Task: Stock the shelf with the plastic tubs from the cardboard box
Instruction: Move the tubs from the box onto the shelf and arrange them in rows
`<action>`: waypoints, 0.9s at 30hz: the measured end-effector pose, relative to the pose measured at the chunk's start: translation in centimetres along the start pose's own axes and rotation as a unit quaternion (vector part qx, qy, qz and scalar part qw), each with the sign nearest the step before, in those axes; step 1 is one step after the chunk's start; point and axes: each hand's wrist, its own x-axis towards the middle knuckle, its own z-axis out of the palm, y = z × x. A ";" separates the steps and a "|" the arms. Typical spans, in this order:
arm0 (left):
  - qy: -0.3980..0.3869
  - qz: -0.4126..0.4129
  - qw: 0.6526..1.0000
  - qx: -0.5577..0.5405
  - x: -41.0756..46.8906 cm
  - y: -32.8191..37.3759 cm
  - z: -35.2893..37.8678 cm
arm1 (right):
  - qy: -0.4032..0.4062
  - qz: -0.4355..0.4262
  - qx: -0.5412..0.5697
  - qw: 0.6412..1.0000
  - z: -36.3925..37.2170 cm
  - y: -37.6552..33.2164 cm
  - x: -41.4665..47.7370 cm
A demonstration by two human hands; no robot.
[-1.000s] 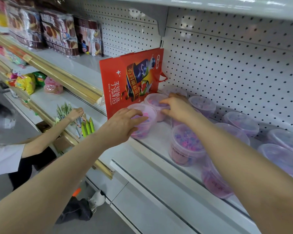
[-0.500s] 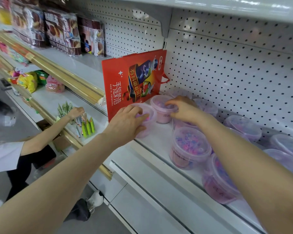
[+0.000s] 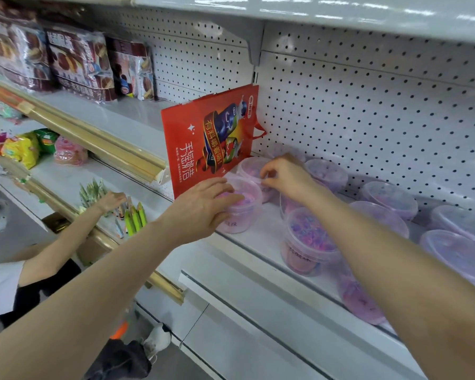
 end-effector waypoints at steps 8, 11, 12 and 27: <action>0.002 0.014 1.000 -0.017 1.8 -1.7 -1.8 | 0.114 0.147 0.037 0.982 -0.7 1.3 0.5; 0.041 0.001 0.999 -0.018 3.9 -1.9 -1.7 | 0.128 0.230 -0.043 0.964 -2.5 3.6 -0.8; 0.048 -0.001 0.999 -0.017 4.7 -2.0 -1.4 | 0.122 0.252 -0.070 0.958 -3.1 4.3 -1.3; -0.130 -0.049 0.987 -0.083 23.0 -2.7 5.7 | -0.013 0.325 -0.058 0.944 -4.5 10.8 -2.2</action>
